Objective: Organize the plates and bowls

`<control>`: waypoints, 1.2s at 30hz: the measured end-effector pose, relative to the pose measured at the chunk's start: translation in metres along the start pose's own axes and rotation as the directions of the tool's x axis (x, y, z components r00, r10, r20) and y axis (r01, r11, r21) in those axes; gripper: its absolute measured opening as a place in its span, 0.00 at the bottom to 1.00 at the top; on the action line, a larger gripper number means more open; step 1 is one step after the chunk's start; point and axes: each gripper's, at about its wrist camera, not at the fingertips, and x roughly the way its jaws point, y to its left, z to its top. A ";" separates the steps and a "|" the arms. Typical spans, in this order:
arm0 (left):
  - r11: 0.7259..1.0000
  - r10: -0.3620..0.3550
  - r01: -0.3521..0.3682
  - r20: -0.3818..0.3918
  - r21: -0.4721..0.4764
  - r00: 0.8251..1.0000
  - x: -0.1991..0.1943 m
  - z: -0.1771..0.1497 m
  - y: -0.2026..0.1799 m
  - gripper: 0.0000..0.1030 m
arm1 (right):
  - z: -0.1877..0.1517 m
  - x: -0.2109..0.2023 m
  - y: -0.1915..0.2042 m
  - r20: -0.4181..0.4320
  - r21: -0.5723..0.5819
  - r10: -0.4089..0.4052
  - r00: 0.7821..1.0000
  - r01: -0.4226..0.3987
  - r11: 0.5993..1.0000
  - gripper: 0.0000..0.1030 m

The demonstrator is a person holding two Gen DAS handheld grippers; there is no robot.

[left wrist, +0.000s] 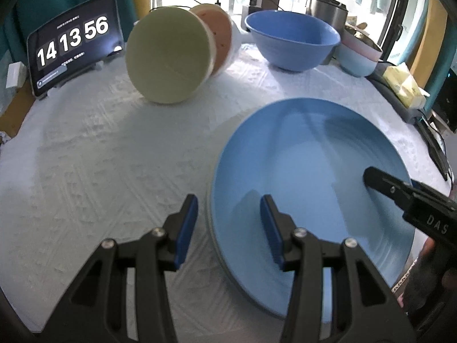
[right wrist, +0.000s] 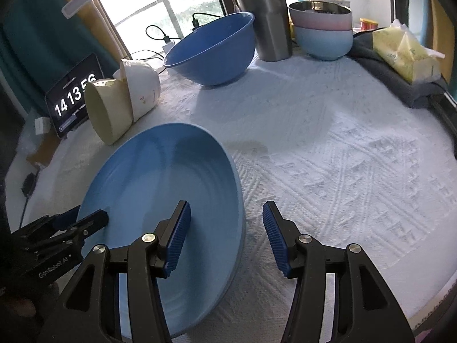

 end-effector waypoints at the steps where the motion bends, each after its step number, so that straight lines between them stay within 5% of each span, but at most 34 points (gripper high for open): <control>1: 1.000 -0.006 0.006 0.000 -0.001 1.000 0.000 0.000 0.000 0.46 | 0.000 0.001 0.000 -0.005 0.007 0.015 1.000 -0.015 1.000 0.54; 6: 0.998 -0.058 0.058 -0.007 -0.023 0.998 0.002 0.002 0.004 0.46 | -0.001 0.008 0.001 -0.029 0.041 0.078 0.997 -0.077 0.996 0.54; 12: 0.995 -0.094 0.094 0.004 -0.028 0.996 0.002 0.001 0.004 0.45 | 0.000 0.007 0.004 -0.026 0.055 0.054 0.998 -0.053 0.997 0.55; 36: 0.990 -0.086 0.088 0.023 -0.113 0.996 -0.010 -0.007 0.055 0.44 | 0.006 0.019 0.053 -0.039 -0.023 0.032 0.999 -0.033 0.999 0.54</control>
